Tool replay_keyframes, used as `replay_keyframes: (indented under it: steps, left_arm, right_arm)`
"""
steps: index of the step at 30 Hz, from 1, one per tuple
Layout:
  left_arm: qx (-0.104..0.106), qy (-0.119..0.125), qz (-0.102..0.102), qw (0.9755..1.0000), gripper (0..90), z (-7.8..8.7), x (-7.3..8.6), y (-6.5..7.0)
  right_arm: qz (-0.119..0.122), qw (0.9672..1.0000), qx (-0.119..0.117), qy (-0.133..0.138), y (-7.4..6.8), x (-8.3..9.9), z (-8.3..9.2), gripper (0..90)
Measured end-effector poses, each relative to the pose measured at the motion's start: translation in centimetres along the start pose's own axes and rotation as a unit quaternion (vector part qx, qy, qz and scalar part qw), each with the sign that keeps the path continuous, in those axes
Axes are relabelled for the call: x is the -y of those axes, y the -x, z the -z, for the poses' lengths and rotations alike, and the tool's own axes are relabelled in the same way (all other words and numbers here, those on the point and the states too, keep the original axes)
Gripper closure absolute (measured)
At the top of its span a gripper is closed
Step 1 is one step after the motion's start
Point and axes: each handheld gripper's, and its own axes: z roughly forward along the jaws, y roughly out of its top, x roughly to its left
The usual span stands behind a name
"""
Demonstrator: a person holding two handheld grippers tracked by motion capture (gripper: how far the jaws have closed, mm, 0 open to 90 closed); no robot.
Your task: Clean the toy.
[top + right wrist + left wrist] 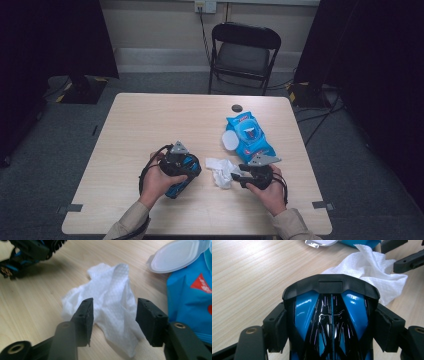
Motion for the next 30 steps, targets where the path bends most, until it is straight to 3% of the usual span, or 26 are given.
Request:
replay_keyframes:
  steps: [3,9,12,16,22,25,30]
  left_arm:
    - [0.001,0.000,-0.004,1.0000,25.3,0.1,0.0,0.1]
    - [0.002,0.004,-0.004,1.0000,25.3,0.4,0.0,0.1]
    - [0.003,0.006,-0.007,1.0000,25.4,0.4,0.1,0.1]
    - [0.005,0.007,-0.013,0.9999,25.4,0.4,0.1,0.2]
    - [0.013,0.014,-0.016,0.9997,25.4,0.5,0.1,0.2]
    - [0.014,0.015,-0.015,0.9997,25.4,0.6,0.1,0.3]
    - [0.016,0.018,-0.020,0.9995,25.4,0.8,0.0,0.3]
  right_arm:
    - [-0.011,0.9999,-0.001,0.004,-0.2,-0.2,-0.1,41.0]
    - [-0.005,0.9996,0.006,-0.028,-0.9,0.3,-1.9,33.5]
    - [0.002,0.9991,0.010,-0.041,-1.2,0.5,-2.6,34.2]
    - [0.014,0.9986,0.031,-0.042,-1.2,0.4,-2.8,49.6]
    - [0.011,0.9990,0.024,-0.035,-0.6,0.4,-2.9,82.4]
    - [-0.001,0.9995,0.004,-0.030,-0.3,0.3,-2.8,86.0]
    - [0.003,0.9998,-0.016,-0.007,-0.5,-0.5,-2.0,87.7]
